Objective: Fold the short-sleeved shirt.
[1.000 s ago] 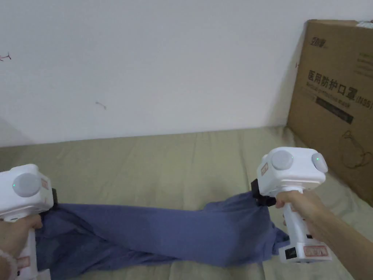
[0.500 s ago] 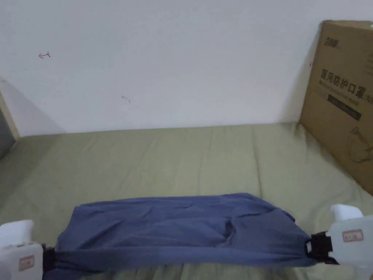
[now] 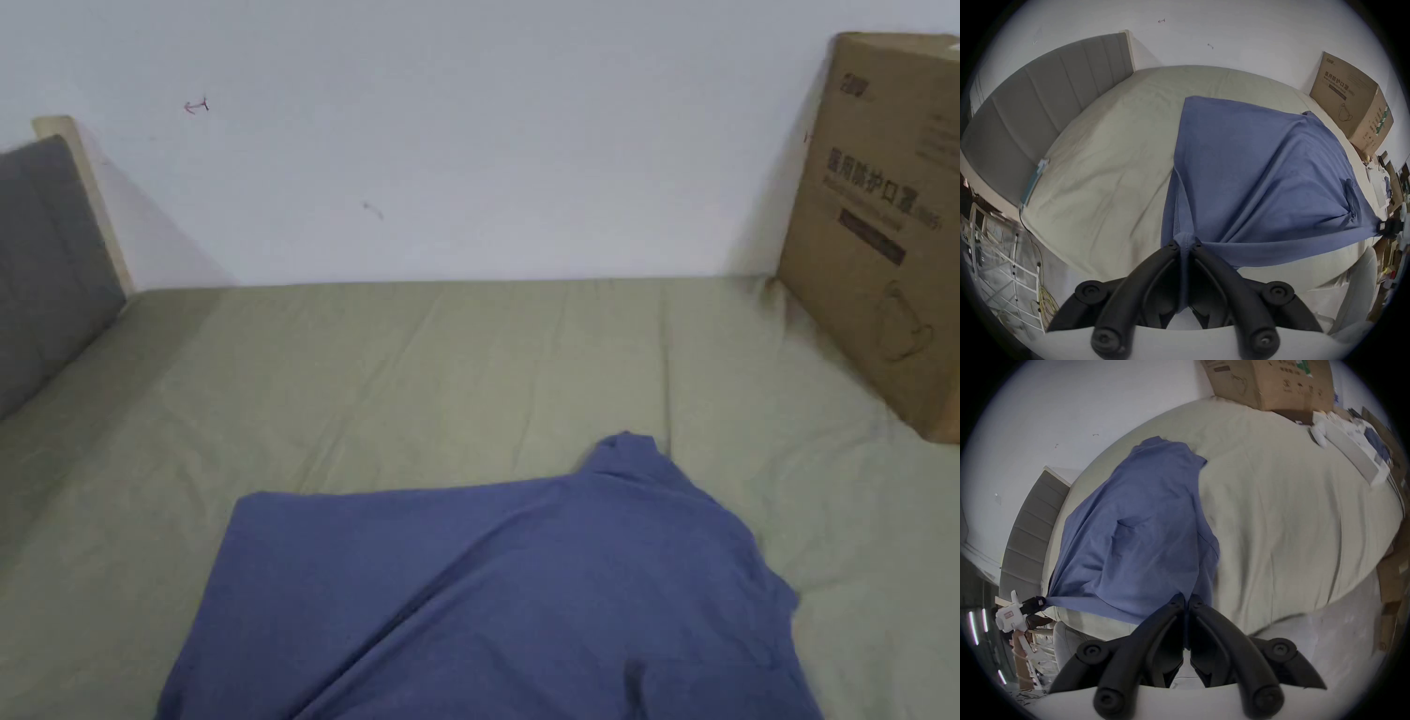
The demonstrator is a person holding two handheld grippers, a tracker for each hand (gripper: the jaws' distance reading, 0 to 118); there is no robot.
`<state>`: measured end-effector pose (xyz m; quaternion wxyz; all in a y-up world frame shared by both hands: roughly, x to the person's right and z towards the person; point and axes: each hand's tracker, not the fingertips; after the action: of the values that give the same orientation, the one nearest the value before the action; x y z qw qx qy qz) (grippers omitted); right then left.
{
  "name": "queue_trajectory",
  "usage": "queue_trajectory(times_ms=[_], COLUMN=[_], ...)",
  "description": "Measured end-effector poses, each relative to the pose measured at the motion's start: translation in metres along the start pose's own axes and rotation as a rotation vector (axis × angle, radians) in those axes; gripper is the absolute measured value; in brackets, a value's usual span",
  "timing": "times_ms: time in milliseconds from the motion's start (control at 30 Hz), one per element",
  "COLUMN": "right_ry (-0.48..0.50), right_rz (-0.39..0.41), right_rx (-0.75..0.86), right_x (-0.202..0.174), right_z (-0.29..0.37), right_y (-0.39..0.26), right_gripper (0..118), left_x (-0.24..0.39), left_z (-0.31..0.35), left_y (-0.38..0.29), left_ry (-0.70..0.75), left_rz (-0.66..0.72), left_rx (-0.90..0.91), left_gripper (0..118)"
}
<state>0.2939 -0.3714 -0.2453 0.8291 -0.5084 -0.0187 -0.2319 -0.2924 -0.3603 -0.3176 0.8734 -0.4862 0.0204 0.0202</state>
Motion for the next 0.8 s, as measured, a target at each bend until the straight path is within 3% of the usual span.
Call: queue_trajectory(times_ms=[100,133,167,200,233,267,367,433,467,533,567,600,800], right_ry=[0.009,0.012,-0.004,-0.045,-0.066,-0.079,-0.084,-0.077,-0.071,-0.081,-0.093,-0.103,-0.041], right_rz=[-0.023,-0.021,-0.011,0.033,0.082,0.119,0.196,0.223,0.243,0.299,0.312,0.312,0.283], right_rx=[-0.003,-0.002,0.008,0.019,0.029,0.051,0.131,0.141,0.154,0.183,0.19,0.201,0.164], right_x=[0.009,0.008,0.004,0.0,-0.005,-0.011,-0.029,-0.044,-0.05,-0.067,-0.075,-0.081,-0.103], right_z=[-0.005,-0.006,-0.004,-0.002,0.001,0.006,0.021,0.027,0.028,0.025,0.022,0.014,-0.032], right_y=[-0.005,-0.004,-0.002,0.003,0.007,0.011,0.027,0.04,0.045,0.052,0.054,0.055,0.08], right_gripper=[3,4,11,37,60,75,78,78,76,49,25,0,0], left_x=[-0.001,-0.001,0.001,0.0,-0.001,-0.003,-0.004,0.001,0.004,0.013,0.019,0.025,0.034], left_z=[-0.001,0.0,0.001,0.003,0.008,0.014,0.032,0.039,0.04,0.034,0.029,0.019,-0.038], left_y=[-0.004,-0.002,0.001,0.004,0.007,0.012,0.032,0.045,0.049,0.057,0.06,0.063,0.106], left_ry=[-0.011,-0.009,0.009,0.012,0.006,-0.016,-0.062,-0.108,-0.128,-0.14,-0.143,-0.142,-0.188], left_rz=[-0.01,-0.026,-0.042,-0.043,-0.038,-0.014,0.048,0.079,0.085,0.081,0.079,0.082,0.109], left_rx=[-0.001,-0.009,-0.015,-0.007,0.008,0.056,0.123,0.161,0.174,0.175,0.172,0.165,0.095], left_gripper=[3,10,26,60,79,86,86,84,77,30,5,0,0])
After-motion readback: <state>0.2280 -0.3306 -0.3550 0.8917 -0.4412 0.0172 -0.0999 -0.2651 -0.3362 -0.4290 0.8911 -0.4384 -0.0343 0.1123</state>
